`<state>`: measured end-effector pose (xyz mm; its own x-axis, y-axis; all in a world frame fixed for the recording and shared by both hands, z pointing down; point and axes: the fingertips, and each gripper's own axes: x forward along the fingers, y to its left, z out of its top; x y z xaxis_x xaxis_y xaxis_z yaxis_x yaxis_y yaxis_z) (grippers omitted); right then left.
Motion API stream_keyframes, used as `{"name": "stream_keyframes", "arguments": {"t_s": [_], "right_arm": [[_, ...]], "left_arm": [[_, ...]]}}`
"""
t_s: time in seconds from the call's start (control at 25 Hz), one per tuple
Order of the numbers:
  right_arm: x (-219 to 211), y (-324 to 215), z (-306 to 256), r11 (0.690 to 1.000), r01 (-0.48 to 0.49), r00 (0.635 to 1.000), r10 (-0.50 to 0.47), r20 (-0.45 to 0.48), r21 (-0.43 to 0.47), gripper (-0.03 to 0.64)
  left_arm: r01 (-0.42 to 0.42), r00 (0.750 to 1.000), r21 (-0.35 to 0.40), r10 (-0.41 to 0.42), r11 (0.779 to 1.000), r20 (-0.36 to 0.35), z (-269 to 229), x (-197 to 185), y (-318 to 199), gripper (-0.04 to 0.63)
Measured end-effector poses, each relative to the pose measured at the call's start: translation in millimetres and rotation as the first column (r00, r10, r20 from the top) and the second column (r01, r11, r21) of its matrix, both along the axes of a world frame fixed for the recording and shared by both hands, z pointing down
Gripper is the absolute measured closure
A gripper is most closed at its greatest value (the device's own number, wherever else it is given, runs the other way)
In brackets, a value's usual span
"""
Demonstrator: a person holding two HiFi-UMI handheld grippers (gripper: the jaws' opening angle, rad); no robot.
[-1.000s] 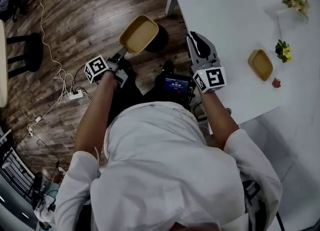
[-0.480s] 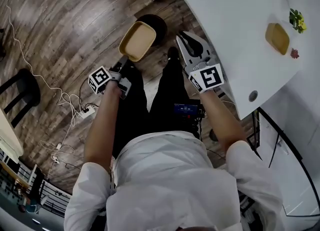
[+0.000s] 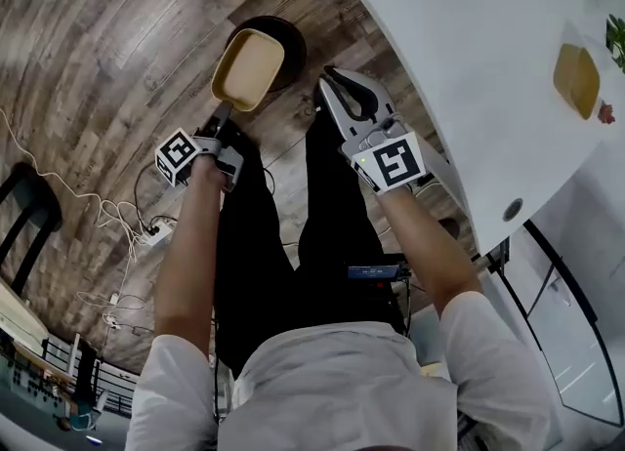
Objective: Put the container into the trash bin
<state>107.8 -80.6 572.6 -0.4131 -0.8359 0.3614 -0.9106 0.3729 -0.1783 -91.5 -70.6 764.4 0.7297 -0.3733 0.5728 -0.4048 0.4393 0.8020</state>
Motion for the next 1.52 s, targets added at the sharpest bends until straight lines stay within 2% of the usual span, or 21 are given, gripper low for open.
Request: {"name": "stream_keyframes", "arguments": {"t_s": [0.24, 0.32, 0.6, 1.0, 1.08, 1.16, 1.36, 1.44, 1.52], "right_arm": [[2.8, -11.5, 63.7, 0.999, 0.004, 1.000, -0.002, 0.031, -0.041, 0.558], [6.5, -17.1, 77.6, 1.000, -0.004, 0.999, 0.005, 0.031, -0.028, 0.558], [11.6, -36.1, 120.9, 0.999, 0.001, 1.000, 0.000, 0.019, -0.037, 0.558], [6.7, -47.7, 141.4, 0.999, 0.010, 1.000, -0.009, 0.027, -0.051, 0.558], [2.5, -47.8, 143.1, 0.998, 0.018, 0.999, -0.017, 0.030, -0.060, 0.558], [-2.3, -48.4, 142.6, 0.998, 0.029, 0.999, -0.027, 0.030, -0.063, 0.558], [-25.9, -48.7, 117.0, 0.995, 0.080, 0.996, -0.078, 0.032, -0.052, 0.558], [-38.3, -52.5, 90.0, 0.995, 0.101, 0.994, -0.100, 0.036, -0.021, 0.558], [-52.0, -57.8, 52.0, 0.993, 0.115, 0.992, -0.116, 0.039, 0.019, 0.558]], "left_arm": [[0.025, 1.000, -0.015, -0.025, 1.000, 0.015, 63.7, 20.5, 0.6, 0.569], [0.039, 0.999, -0.014, -0.039, 0.999, 0.017, 83.2, 26.3, 0.0, 0.569], [0.063, 0.997, -0.030, -0.062, 0.998, 0.037, 147.1, 27.7, -3.5, 0.569], [0.093, 0.995, -0.037, -0.091, 0.995, 0.046, 184.8, 29.6, -1.0, 0.569], [0.087, 0.995, -0.033, -0.086, 0.996, 0.053, 187.2, 30.1, -0.6, 0.560], [0.085, 0.995, -0.031, -0.083, 0.996, 0.053, 186.5, 30.8, 0.4, 0.475], [0.076, 0.997, -0.020, -0.076, 0.997, 0.014, 147.5, 33.4, 15.5, 0.474], [0.050, 0.999, 0.049, -0.051, 0.998, 0.003, 111.6, 31.4, 10.1, 0.474], [-0.012, 0.999, 0.179, 0.007, 0.984, 0.031, 61.5, 23.6, -6.0, 0.479]]}}
